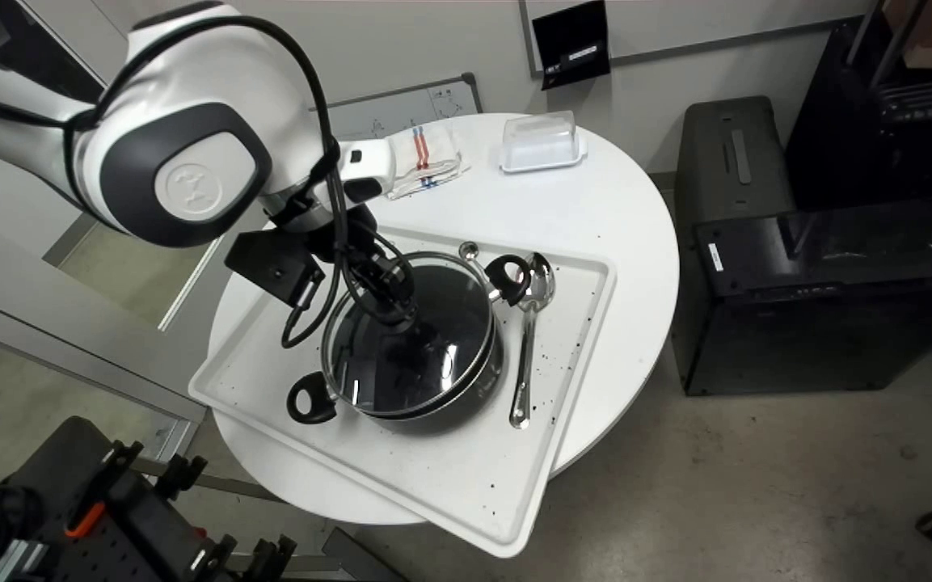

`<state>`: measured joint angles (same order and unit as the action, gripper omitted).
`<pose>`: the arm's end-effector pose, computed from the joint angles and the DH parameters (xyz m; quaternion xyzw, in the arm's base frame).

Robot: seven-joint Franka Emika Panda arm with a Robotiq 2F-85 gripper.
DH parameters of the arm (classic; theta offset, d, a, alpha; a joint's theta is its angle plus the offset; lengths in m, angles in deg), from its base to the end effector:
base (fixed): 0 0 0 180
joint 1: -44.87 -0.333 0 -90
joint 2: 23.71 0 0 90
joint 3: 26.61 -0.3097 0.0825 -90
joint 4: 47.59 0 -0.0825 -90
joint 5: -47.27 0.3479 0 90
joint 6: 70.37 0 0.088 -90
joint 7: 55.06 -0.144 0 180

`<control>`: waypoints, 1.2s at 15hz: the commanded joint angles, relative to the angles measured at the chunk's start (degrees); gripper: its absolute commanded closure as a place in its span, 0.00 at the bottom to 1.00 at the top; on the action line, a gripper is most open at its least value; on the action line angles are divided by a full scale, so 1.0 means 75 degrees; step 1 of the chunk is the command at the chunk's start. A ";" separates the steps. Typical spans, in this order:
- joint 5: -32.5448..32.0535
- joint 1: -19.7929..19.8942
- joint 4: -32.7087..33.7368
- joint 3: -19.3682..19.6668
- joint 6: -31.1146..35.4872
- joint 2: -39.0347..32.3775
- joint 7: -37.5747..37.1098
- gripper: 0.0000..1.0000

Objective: Put the glass lid on the pot.

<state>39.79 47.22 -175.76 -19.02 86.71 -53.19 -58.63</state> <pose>0.5120 -0.0910 0.1288 0.9971 -0.0491 -0.0077 0.0574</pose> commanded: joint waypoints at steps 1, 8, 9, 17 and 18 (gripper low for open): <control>0.0081 -0.0058 0.0142 0.0054 -0.0008 -0.0046 -0.0093 0.76; 0.0088 -0.0047 0.0188 0.0042 0.0128 -0.0184 -0.0071 0.76; 0.0090 -0.0047 0.0203 0.0042 0.0137 -0.0201 -0.0071 0.76; 0.0115 -0.0041 0.0321 0.0033 0.0281 -0.0419 -0.0052 0.76; 0.0126 -0.0035 0.0322 0.0024 0.0272 -0.0423 -0.0046 0.76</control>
<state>39.79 47.21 -174.22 -19.02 88.29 -56.19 -58.63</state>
